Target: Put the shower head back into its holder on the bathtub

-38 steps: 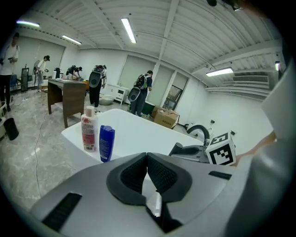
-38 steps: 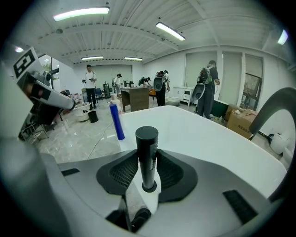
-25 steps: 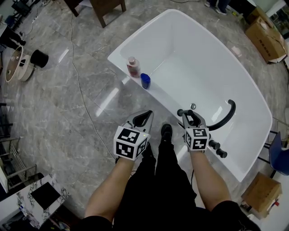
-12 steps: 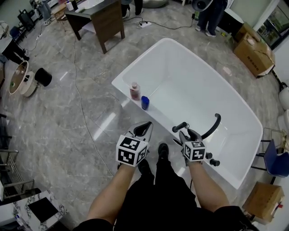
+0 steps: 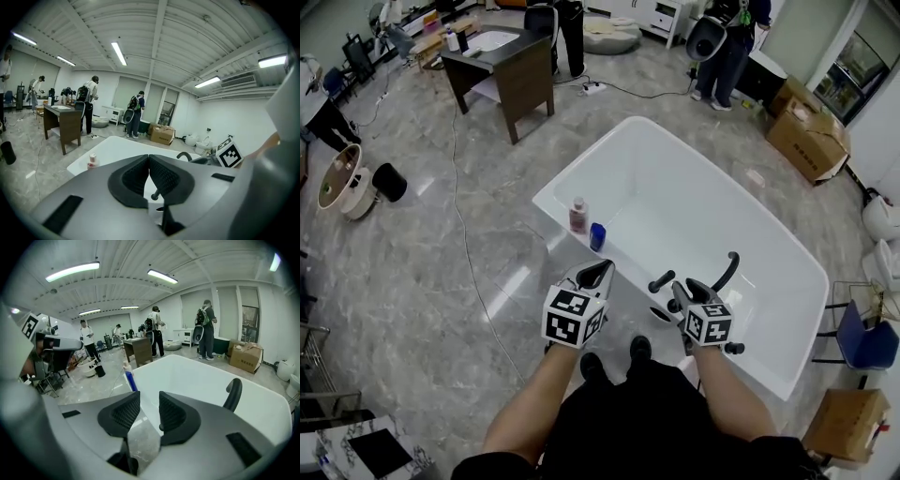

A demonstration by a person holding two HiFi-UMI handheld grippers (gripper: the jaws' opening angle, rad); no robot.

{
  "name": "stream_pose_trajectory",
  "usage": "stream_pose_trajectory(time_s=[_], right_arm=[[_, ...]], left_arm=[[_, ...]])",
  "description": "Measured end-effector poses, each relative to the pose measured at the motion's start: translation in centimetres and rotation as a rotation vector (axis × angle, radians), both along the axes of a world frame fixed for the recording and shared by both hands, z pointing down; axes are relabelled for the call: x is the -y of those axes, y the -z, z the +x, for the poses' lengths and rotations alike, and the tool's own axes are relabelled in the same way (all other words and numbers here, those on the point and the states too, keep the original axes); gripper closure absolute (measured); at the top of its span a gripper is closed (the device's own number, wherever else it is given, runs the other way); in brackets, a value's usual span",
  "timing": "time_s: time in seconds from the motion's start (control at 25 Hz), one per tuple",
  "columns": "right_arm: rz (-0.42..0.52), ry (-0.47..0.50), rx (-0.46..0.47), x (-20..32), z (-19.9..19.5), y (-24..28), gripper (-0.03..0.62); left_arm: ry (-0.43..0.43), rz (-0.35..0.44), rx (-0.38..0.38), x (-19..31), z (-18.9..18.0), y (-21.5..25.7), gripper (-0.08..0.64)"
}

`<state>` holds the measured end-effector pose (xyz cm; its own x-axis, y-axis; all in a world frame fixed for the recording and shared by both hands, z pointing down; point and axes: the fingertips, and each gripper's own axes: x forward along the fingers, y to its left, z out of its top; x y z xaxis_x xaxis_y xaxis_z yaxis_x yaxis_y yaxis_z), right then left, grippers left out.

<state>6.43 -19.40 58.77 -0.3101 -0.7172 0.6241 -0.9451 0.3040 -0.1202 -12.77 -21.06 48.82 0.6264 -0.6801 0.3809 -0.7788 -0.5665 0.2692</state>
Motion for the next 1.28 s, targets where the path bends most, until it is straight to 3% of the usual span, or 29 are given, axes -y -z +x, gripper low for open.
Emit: stream_pose_trajectory(time_s=[0.24,0.64,1.12,1.28], right_arm=[[0.077,0.049,0.064,0.9,-0.7,4.1,0.488],[0.204,0.291,0.145,0.9,-0.2,11.1,0.505],[0.292,0.455,0.274,0.0,9.5,16.2,0.569],[0.32,0.492,0.299,0.2,12.5,17.6,0.574]], left_arm=[[-0.02,0.046,0.028,-0.4,1.9,1.7,0.545],[0.029,0.104,0.036,0.7,6.4,4.7,0.545],[0.176,0.165,0.121,0.8,14.2,7.7,0.545],[0.211,0.232,0.09,1.2,16.3,9.7,0.543]])
